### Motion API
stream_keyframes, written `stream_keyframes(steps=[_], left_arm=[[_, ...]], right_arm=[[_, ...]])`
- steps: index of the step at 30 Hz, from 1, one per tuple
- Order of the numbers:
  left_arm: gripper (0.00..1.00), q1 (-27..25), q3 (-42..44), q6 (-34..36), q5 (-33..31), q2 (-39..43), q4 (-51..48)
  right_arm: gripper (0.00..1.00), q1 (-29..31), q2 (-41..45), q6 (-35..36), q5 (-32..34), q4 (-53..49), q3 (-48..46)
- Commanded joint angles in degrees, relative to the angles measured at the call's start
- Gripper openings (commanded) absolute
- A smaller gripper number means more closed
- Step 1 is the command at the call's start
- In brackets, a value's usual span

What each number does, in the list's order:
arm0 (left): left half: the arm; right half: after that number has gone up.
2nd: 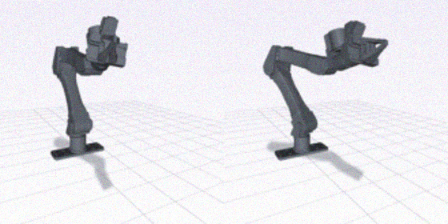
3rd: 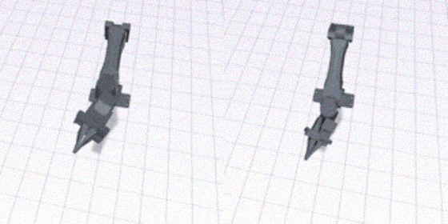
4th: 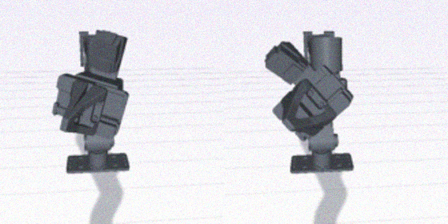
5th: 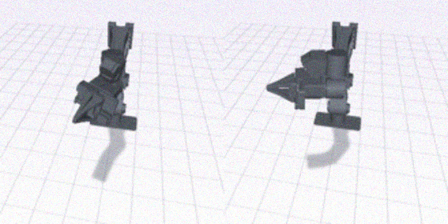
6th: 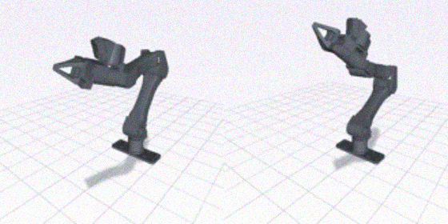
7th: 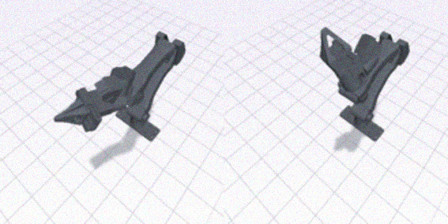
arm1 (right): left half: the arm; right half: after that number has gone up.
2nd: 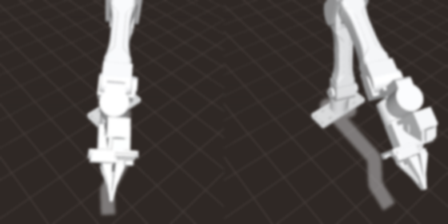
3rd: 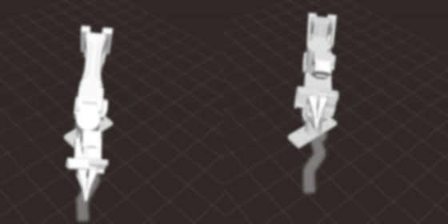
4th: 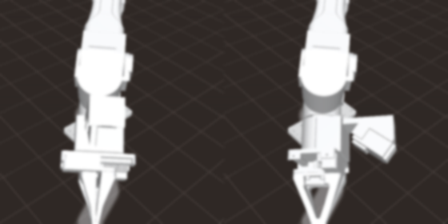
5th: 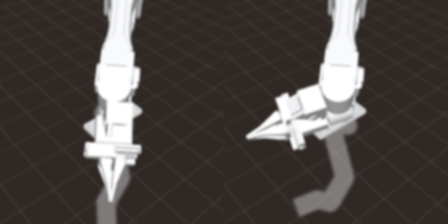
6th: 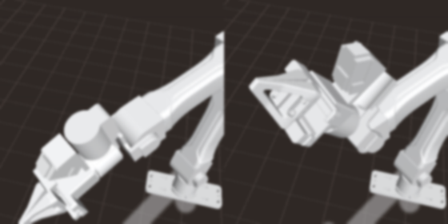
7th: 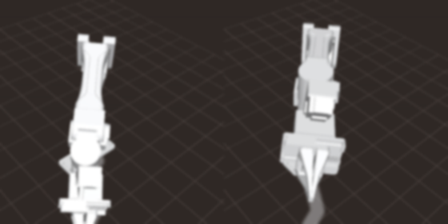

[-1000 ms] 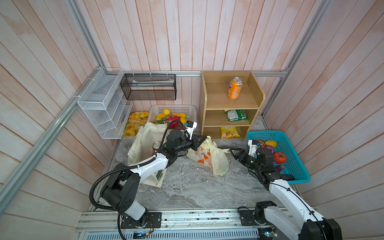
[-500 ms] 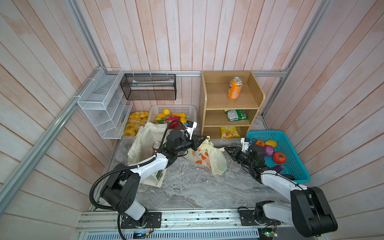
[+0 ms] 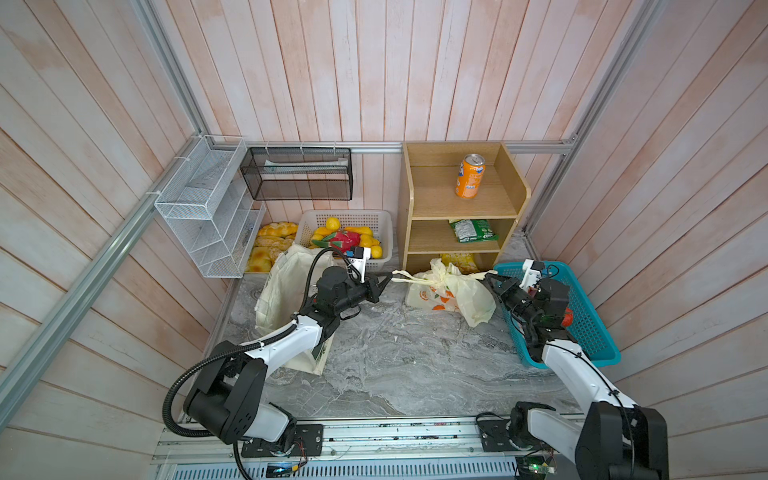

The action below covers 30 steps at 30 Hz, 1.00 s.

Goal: Place the mixed food into the grocery bags and tie them

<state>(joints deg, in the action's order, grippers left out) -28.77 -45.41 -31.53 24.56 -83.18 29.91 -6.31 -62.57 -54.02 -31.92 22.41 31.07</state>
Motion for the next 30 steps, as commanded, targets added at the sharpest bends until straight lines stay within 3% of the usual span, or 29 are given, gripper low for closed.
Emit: stream_keyframes(steps=[1, 13, 17, 24, 30], left_arm=[[0.00, 0.55, 1.61, -0.90, -3.26, 2.03, 0.79], [0.00, 3.50, 4.26, -1.52, -4.40, 5.12, -0.83], [0.00, 3.54, 3.63, -1.69, -2.67, 4.61, -0.03], [0.00, 3.41, -0.11, -2.21, 2.39, 1.39, 1.19], [0.00, 1.44, -5.92, -2.18, 5.40, -2.85, 0.12]], right_arm=[[0.00, -3.11, 1.79, 1.15, -0.33, -3.20, -1.41], [0.00, -14.25, 5.07, -0.62, -2.36, -3.85, -6.59], [0.00, -14.11, 4.65, -0.26, -5.67, -2.51, -6.73], [0.00, -6.58, 8.74, 5.90, -2.14, -9.13, -3.17], [0.00, 6.23, 9.96, 14.25, 5.47, -15.69, 2.34]])
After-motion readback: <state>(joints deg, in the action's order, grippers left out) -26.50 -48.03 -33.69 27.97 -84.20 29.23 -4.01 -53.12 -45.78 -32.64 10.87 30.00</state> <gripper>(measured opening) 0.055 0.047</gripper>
